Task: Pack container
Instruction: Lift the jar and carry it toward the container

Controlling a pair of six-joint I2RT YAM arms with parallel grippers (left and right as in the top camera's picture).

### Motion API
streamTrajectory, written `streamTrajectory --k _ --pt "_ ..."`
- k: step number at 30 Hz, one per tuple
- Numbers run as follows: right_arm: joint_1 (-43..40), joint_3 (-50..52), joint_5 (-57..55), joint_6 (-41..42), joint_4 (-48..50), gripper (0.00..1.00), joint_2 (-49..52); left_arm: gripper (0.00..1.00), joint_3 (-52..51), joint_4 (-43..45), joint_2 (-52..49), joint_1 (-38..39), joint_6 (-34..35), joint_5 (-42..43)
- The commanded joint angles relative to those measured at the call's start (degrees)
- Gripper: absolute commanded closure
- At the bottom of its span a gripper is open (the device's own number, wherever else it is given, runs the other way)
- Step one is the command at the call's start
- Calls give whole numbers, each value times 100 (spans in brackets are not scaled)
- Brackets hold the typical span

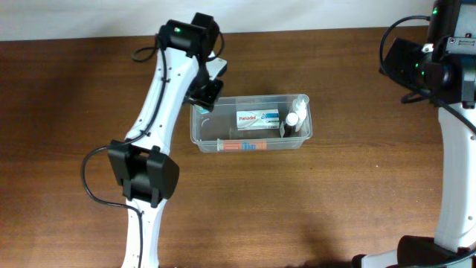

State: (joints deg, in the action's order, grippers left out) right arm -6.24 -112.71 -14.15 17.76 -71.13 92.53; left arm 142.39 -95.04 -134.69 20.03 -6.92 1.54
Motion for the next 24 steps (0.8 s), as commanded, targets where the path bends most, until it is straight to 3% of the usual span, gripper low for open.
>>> streamTrajectory --k 1,24 --pt "-22 -83 -111 9 13 2 0 72 -79 118 -35 98 -177 66" --pt "-22 -83 -114 7 11 2 0 72 -2789 2638 -35 234 -177 129"
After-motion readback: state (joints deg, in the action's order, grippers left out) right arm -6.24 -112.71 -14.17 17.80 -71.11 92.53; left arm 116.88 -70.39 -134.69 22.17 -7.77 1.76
